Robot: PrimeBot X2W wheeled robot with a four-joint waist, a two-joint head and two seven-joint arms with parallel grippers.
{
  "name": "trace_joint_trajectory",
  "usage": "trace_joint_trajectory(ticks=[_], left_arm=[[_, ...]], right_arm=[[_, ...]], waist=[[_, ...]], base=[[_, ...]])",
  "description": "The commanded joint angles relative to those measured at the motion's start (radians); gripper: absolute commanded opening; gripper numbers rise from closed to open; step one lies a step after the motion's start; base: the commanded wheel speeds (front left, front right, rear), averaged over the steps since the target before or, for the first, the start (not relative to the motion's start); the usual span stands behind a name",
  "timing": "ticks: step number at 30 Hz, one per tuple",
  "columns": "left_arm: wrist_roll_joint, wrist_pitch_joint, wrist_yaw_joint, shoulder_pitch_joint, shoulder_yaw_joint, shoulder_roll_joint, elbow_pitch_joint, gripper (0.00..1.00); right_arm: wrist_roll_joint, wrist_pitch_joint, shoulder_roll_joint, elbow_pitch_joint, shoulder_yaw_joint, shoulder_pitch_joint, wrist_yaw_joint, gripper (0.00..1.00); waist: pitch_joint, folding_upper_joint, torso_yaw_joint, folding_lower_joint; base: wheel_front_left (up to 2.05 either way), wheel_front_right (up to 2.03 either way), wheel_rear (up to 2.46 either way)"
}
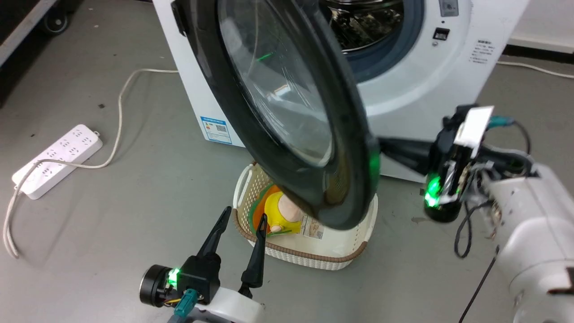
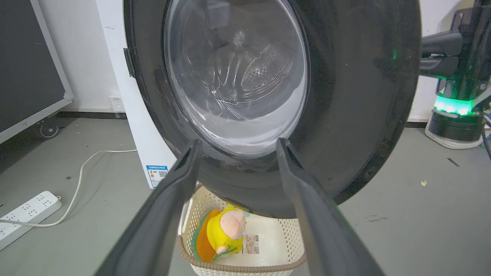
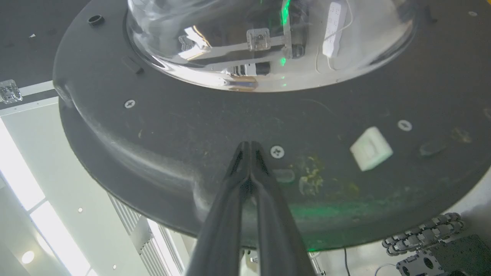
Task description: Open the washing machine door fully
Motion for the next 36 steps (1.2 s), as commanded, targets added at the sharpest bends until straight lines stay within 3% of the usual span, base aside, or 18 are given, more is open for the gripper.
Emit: trace_joint_trajectory(ticks=[1, 7, 13, 17, 22, 23, 24, 31, 32, 36], left_arm=[[-0.006, -0.005, -0.004, 0.014, -0.002, 0.002, 0.003, 1.00], [-0.020, -0.005, -0.012, 0.031, -0.010, 0.002, 0.017, 1.00], [-0.022, -0.005, -0.011, 0.050, -0.010, 0.002, 0.023, 1.00], [-0.022, -0.005, -0.009, 0.059, 0.000, 0.002, 0.021, 1.00], [-0.016, -0.005, -0.010, 0.066, 0.028, 0.002, 0.018, 1.00], [-0.015, -0.005, -0.011, 0.068, 0.033, 0.002, 0.017, 1.00], [-0.015, -0.005, -0.011, 0.069, 0.039, 0.002, 0.016, 1.00], [-0.016, -0.005, -0.017, 0.085, 0.089, 0.002, 0.015, 1.00], [-0.017, -0.005, -0.025, 0.092, 0.110, 0.003, 0.012, 1.00], [-0.018, -0.005, -0.039, 0.104, 0.138, 0.004, 0.010, 1.00]], right_arm=[[0.038, 0.009, 0.007, -0.001, 0.036, 0.037, 0.001, 0.00], [0.321, -0.007, 0.007, -0.113, 0.338, 0.165, 0.001, 0.00], [0.559, -0.167, 0.007, -0.290, 0.652, 0.301, 0.001, 0.00], [0.646, -0.289, 0.008, -0.354, 0.761, 0.329, 0.001, 0.00], [0.658, -0.398, -0.007, -0.380, 0.804, 0.326, 0.001, 0.00], [0.649, -0.430, -0.022, -0.393, 0.802, 0.325, 0.001, 0.46], [0.639, -0.464, -0.038, -0.413, 0.798, 0.327, 0.001, 1.00], [0.361, -0.852, -0.215, -0.678, 0.780, 0.398, 0.001, 1.00], [0.152, -1.055, -0.306, -0.787, 0.802, 0.454, 0.001, 1.00], [-0.141, -1.288, -0.411, -0.841, 0.827, 0.534, 0.001, 1.00]], waist=[[-0.005, 0.0000, 0.006, 0.0001], [-0.024, 0.0000, 0.023, 0.0001], [-0.039, 0.0000, 0.027, 0.0001], [-0.049, 0.0000, 0.020, 0.0001], [-0.062, 0.0000, -0.004, 0.0001], [-0.066, 0.0000, -0.008, 0.0001], [-0.070, 0.0000, -0.013, 0.0001], [-0.103, 0.0000, -0.060, 0.0001], [-0.118, 0.0000, -0.080, 0.0001], [-0.136, 0.0000, -0.108, 0.0001]], base=[[0.00, 0.00, 0.00], [0.00, 0.00, 0.00], [0.00, 0.00, 0.00], [0.00, 0.00, 0.00], [0.00, 0.00, 0.00], [0.00, 0.00, 0.00], [0.00, 0.00, 0.00], [0.00, 0.00, 0.00], [0.00, 0.00, 0.00], [0.00, 0.00, 0.00]])
